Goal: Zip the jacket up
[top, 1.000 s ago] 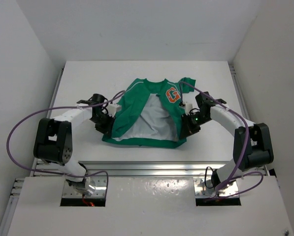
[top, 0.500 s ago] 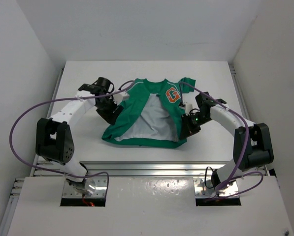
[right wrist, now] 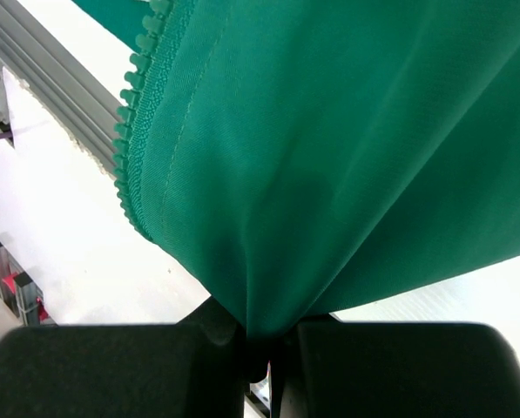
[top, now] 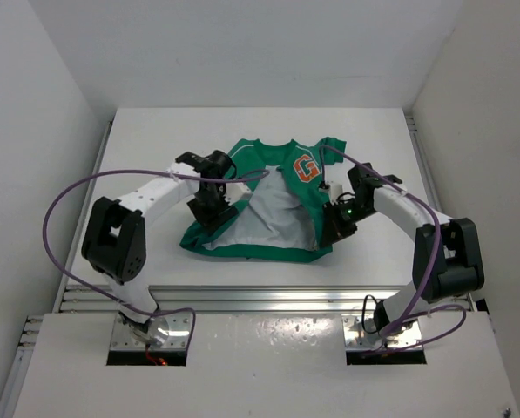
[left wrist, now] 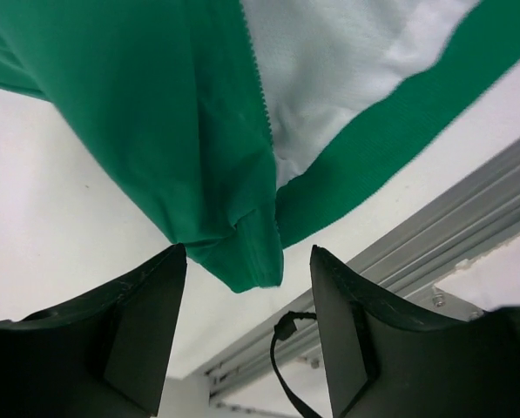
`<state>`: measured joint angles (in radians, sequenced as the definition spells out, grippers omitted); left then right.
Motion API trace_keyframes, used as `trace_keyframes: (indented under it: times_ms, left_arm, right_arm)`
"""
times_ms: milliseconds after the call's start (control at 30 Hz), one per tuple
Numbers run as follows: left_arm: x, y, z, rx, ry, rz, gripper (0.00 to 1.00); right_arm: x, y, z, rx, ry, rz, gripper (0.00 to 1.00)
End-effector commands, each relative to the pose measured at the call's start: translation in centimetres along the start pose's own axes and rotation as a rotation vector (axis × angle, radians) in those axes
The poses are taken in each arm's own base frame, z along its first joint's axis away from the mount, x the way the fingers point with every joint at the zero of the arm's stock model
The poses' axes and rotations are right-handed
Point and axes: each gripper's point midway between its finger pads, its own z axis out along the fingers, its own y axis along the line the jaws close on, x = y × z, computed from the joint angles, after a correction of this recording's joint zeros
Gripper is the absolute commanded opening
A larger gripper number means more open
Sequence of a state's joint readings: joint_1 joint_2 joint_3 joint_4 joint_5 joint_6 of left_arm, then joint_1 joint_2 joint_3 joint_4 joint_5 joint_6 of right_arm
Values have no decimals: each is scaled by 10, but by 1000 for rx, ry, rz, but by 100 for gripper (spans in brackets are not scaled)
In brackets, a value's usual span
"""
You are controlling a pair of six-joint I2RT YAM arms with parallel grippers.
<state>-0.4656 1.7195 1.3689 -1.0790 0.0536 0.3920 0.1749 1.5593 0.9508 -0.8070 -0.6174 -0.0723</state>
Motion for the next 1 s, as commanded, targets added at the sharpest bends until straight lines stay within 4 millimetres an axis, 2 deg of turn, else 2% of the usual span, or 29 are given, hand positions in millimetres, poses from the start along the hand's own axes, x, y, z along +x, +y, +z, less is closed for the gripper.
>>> trace_keyframes:
  times_ms: [0, 367, 467, 600, 933, 967]
  left_arm:
    - [11, 5, 7, -83, 126, -40, 64]
    - [2, 11, 12, -160, 247, 1, 63]
    - [0, 5, 13, -146, 279, 25, 60]
    - [4, 4, 10, -148, 318, 53, 56]
    - [19, -6, 10, -136, 375, 81, 55]
    - [19, -6, 10, -136, 375, 81, 52]
  right_arm:
    - [-8, -1, -8, 16, -37, -31, 0]
    - [-5, -6, -10, 17, -47, -15, 0]
    - [-5, -7, -11, 19, -53, -14, 0]
    - [-5, -9, -11, 21, -58, -8, 0]
    - [-3, -12, -9, 16, -59, -3, 0]
    - [-2, -12, -8, 15, -57, 4, 0]
